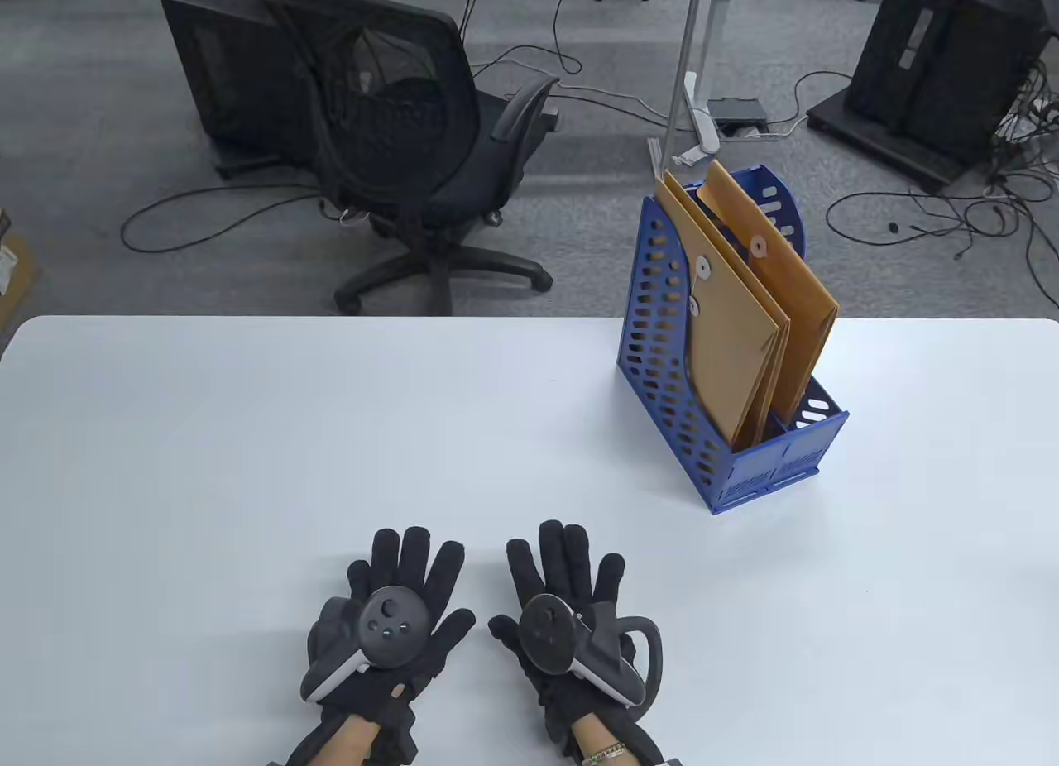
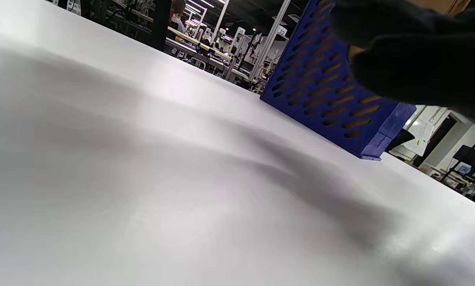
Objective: Pull cardstock from document pouches and stack
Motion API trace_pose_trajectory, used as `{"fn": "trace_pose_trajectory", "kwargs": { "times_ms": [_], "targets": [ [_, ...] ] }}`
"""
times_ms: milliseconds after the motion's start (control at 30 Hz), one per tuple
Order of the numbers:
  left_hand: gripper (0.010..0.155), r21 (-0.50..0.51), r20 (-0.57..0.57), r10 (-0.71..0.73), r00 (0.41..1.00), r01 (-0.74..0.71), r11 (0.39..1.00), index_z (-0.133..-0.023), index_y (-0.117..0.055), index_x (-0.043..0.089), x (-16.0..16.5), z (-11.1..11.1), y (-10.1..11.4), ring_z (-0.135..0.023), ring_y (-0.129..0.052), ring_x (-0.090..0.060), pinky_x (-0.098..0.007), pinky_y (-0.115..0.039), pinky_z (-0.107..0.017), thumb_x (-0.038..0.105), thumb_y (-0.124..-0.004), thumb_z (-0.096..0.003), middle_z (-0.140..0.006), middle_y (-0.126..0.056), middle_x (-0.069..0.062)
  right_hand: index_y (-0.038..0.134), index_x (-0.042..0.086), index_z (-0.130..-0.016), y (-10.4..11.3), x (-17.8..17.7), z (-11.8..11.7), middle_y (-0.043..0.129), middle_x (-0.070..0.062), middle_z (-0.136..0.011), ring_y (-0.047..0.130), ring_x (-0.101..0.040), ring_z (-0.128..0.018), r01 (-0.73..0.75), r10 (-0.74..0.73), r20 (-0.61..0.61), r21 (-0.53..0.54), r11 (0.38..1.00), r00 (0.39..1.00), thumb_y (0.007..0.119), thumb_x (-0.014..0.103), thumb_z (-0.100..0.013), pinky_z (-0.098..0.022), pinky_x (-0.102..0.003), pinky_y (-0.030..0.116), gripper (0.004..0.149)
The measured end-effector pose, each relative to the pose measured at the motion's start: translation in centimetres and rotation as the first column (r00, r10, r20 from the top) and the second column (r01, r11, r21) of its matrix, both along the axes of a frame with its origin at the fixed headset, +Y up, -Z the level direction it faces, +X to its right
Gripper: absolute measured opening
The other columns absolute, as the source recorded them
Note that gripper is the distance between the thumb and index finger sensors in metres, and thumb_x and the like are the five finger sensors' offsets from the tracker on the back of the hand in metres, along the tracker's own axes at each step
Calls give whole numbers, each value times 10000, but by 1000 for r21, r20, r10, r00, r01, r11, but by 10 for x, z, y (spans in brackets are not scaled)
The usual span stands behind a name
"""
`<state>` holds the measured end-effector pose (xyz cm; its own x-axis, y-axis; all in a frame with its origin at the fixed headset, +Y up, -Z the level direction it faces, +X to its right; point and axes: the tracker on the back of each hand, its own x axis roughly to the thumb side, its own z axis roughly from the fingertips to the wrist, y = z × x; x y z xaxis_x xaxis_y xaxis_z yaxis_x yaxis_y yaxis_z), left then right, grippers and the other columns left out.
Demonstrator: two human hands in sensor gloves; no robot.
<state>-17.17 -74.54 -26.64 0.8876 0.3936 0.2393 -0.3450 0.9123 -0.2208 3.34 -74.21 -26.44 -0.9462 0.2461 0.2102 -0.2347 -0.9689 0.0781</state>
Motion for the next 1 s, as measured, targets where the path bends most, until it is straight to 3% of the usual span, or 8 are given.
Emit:
{"fn": "trace_pose_trajectory", "kwargs": {
  "times_ms": [233, 400, 467, 567, 767, 1000],
  "targets": [
    [718, 2, -6, 12, 1000, -12, 1000, -1085, -104, 411, -2, 1, 0, -1038, 118, -314, -608, -47, -697, 594, -519, -529, -1186, 5, -12, 140, 330, -1141, 2, 2, 1, -80, -21, -1156, -213, -204, -963, 25, -25, -1, -6, 1000, 1000, 628, 566, -557, -622, -531, -104, 797],
    [722, -6, 0, 11, 1000, -11, 1000, -1084, -93, 417, -1, 0, -1, -1043, 121, -308, -611, -44, -700, 600, -517, -528, -1189, 5, -5, 146, 335, -1143, 19, 13, 0, -69, -24, -1163, -198, -213, -975, 126, -127, 23, 46, 991, 992, 634, 566, -555, -659, -511, -80, 798],
    [722, -6, -1, 13, 1000, -13, 1000, -1084, -94, 420, -1, 0, -1, -1045, 120, -308, -613, -45, -701, 602, -516, -528, -1191, 3, -6, 150, 346, -1145, 41, 26, -1, -59, -13, -1172, -188, -205, -990, 155, -165, 57, 149, 977, 985, 642, 566, -554, -686, -495, -67, 800],
    [721, -10, 4, 25, 1000, -25, 1000, -1085, -92, 425, 0, 0, -1, -1047, 125, -302, -614, -39, -702, 603, -515, -529, -1194, 4, -2, 130, 364, -1144, 83, 52, -9, -57, -2, -1182, -179, -204, -1007, 65, -97, 116, 251, 966, 988, 637, 580, -552, -714, -486, -48, 809],
    [723, 26, -14, 32, 999, -32, 999, -1085, -101, 413, -5, 2, 4, -1045, 109, -314, -616, -50, -697, 599, -521, -527, -1193, -7, -15, 126, 398, -1138, 160, 113, -38, -29, 31, -1204, -154, -179, -1046, 40, -133, 266, 327, 944, 955, 657, 574, -547, -754, -474, -36, 814],
    [725, 52, -34, 6, 999, -4, 999, -1084, -109, 408, -8, 3, 6, -1043, 100, -319, -618, -58, -694, 596, -527, -523, -1192, -17, -21, 202, 380, -1149, 201, 155, -83, 147, 19, -1242, 9, -202, -1115, 73, -211, 363, 359, 931, 908, 690, 546, -539, -788, -491, 58, 798]
  ]
}}
